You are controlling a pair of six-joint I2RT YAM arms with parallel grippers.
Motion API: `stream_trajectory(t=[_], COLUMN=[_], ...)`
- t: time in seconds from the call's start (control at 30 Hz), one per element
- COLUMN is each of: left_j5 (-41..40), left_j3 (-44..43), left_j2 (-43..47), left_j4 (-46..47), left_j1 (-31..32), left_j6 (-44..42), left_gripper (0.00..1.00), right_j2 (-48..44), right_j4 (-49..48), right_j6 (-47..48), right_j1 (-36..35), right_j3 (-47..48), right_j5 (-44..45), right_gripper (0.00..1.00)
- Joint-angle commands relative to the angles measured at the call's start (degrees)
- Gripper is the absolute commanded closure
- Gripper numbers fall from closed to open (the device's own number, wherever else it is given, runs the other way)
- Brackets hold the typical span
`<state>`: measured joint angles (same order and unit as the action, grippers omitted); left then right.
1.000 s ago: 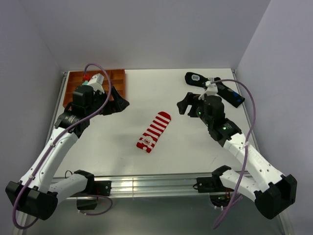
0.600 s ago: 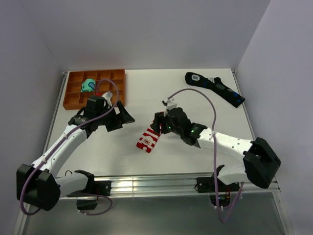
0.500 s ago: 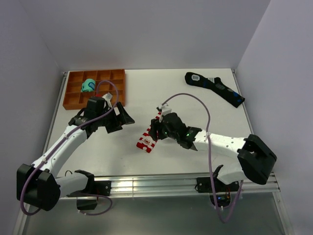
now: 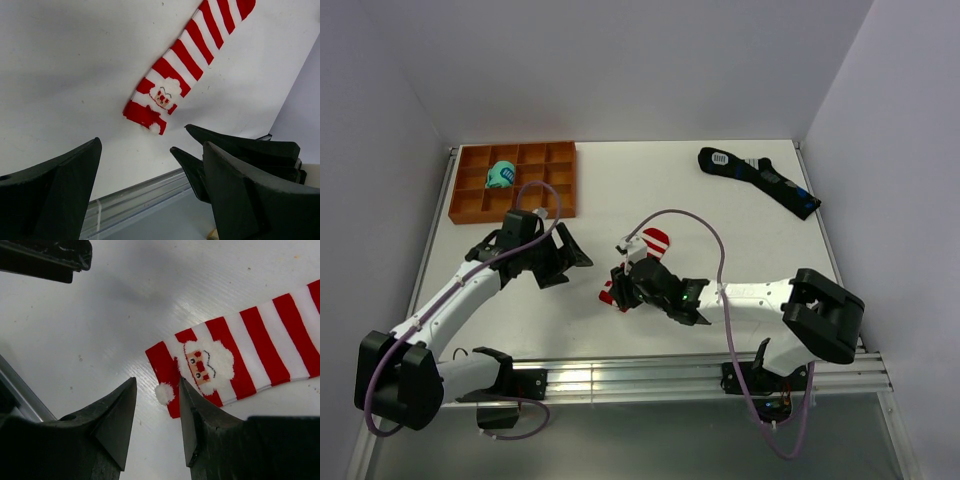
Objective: Roll the socks
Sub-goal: Roll the sock at the center of the board.
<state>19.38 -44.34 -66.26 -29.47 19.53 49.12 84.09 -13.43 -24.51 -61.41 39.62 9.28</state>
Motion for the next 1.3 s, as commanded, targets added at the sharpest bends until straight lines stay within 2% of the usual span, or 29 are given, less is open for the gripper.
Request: stream_trajectory(t=[0.0, 0.63, 1.27], left_j5=[-1.18, -1.45, -1.27], left_j3=[0.13, -1.19, -2.16], left_j2=[0.25, -2.38, -5.19], left_j4=[0.03, -0.76, -0.32], left_j1=[-0.02, -0.02, -0.02], left_j6=[1.15, 0.10, -0.52], left_gripper=[0.12, 0.12, 0.13], right_j2=[0.98, 5.11, 8.54], right_j4=[-4.06, -8.81, -11.79], right_j6=[1.65, 4.91, 5.26], right_j1=[-0.29, -1.78, -3.54], right_j3=[-1.12, -2.79, -5.08], right_j5=[3.29, 1.27, 3.73], right_gripper=[0.53, 0.55, 0.55])
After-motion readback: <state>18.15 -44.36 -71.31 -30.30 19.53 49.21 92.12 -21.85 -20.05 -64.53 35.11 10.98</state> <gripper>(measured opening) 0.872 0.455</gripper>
